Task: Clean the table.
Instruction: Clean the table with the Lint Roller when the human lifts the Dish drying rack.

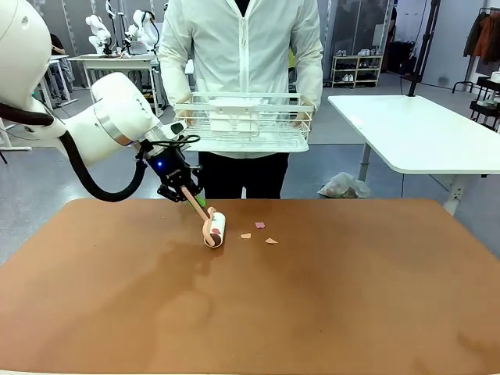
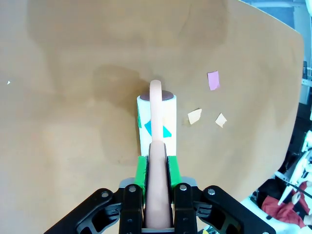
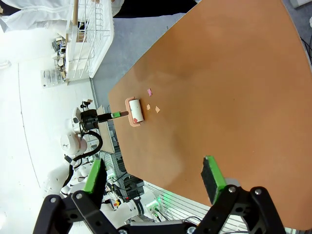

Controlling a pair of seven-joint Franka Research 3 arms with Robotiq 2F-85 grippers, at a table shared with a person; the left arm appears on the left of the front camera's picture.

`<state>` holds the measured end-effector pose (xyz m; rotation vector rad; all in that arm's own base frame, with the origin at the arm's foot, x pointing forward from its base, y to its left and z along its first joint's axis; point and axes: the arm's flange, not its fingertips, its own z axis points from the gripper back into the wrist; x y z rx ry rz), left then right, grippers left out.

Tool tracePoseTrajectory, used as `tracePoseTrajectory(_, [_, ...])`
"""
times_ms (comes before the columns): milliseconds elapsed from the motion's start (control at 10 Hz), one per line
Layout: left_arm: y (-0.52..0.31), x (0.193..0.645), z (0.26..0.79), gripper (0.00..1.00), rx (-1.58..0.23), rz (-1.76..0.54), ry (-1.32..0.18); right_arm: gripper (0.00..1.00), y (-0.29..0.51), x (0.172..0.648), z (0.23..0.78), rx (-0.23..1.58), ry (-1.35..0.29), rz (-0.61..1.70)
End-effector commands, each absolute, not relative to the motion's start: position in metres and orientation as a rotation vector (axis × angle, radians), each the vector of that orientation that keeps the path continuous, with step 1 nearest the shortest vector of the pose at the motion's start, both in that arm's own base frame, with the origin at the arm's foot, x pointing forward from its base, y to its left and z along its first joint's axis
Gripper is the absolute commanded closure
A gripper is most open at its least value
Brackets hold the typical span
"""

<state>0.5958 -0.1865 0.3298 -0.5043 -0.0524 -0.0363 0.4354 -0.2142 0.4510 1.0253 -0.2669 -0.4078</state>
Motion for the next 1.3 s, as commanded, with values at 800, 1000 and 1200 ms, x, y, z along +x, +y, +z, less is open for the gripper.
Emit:
tracePoseTrajectory(800, [-0.329, 0.609, 0.306, 0.79, -0.493, -0.067, 0.117, 0.00, -0.211, 0.434, 0.452, 1.020, -0.280, -0.415])
tracePoseTrajectory(1000, [-0.382, 0.606, 0.299, 0.79, -0.490, -0.051, 0.103, 0.00, -0.211, 0.434, 0.452, 1.020, -0.280, -0.415])
tracePoseTrajectory(1200, [-0.414, 0.602, 0.305, 0.79, -0.484, -0.070, 0.088, 0.00, -0.211, 0.434, 0.452, 1.020, -0.280, -0.415])
